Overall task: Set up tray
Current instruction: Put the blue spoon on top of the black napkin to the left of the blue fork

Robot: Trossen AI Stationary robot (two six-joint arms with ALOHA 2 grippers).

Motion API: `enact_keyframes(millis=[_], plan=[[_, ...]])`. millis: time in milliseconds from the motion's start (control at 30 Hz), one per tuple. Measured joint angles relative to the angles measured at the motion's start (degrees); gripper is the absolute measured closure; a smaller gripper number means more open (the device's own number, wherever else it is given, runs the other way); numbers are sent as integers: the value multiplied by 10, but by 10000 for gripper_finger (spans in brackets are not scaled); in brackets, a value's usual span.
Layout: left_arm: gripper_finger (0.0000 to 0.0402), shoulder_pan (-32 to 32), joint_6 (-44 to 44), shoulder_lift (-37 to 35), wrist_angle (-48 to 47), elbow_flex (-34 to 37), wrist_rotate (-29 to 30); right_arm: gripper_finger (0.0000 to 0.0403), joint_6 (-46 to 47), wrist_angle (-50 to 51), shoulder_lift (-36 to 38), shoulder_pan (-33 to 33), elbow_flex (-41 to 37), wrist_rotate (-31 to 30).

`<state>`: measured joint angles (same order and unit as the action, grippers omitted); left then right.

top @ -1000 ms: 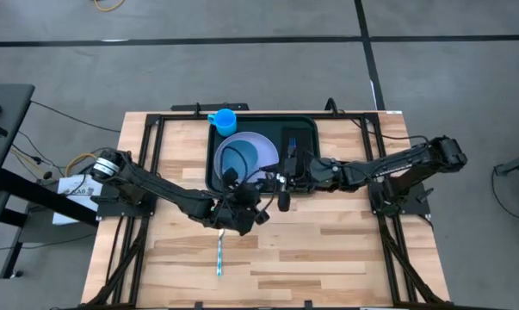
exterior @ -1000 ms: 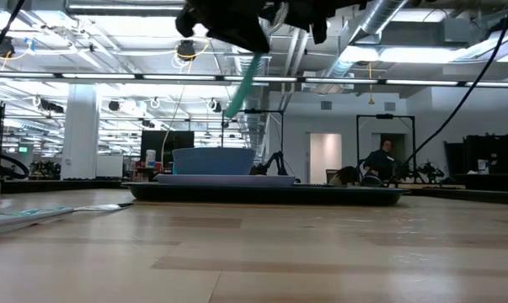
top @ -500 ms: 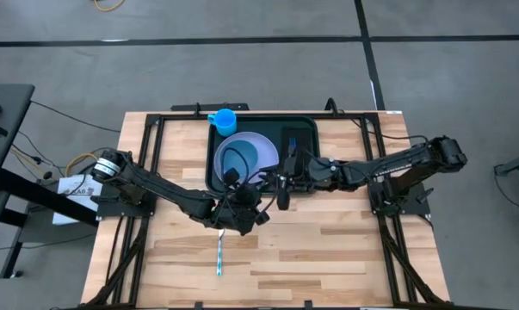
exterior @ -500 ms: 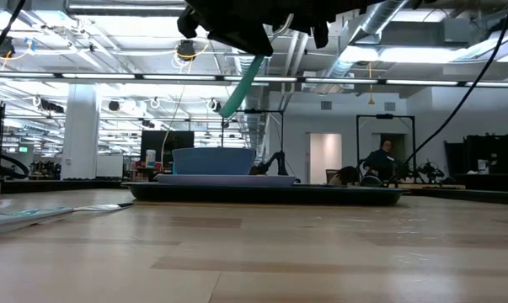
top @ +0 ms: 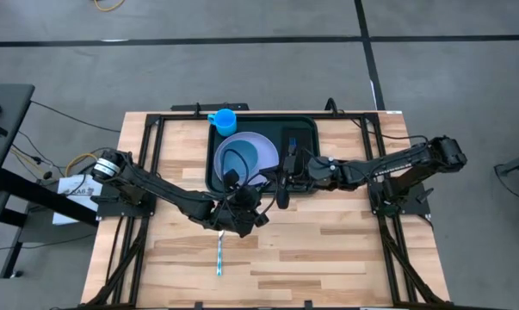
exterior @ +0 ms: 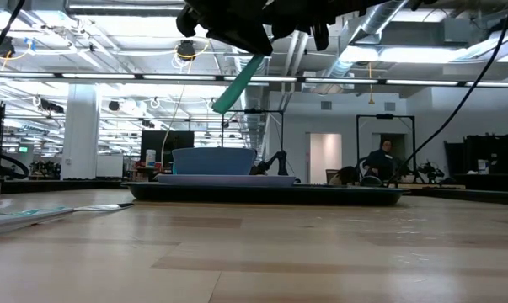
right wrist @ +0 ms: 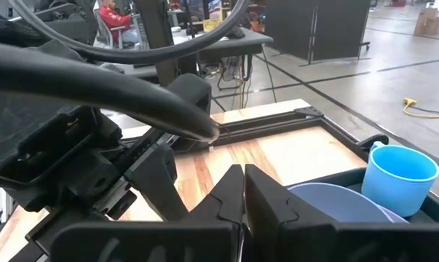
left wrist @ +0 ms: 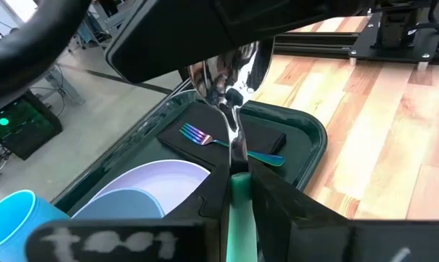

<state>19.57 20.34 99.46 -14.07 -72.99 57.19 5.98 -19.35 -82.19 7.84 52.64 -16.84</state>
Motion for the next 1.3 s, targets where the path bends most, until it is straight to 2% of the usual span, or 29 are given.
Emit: enact_keyframes(millis=[400,700,833,1167,1300], plan=[[372,0,-2,0,-10,-2,-2,402,2,42,32,0,0,5],[362,-1,-1,-2,-12,-3,-46,401,1,131,85,0,-2,10],[361,0,5,5,-41,4,-67,401,1,141,113,0,2,2],[371,1,20,0,-51,-6,-26,402,25,235,157,4,1,6],[373,1,14,0,-51,-5,-25,399,31,277,163,4,0,31]])
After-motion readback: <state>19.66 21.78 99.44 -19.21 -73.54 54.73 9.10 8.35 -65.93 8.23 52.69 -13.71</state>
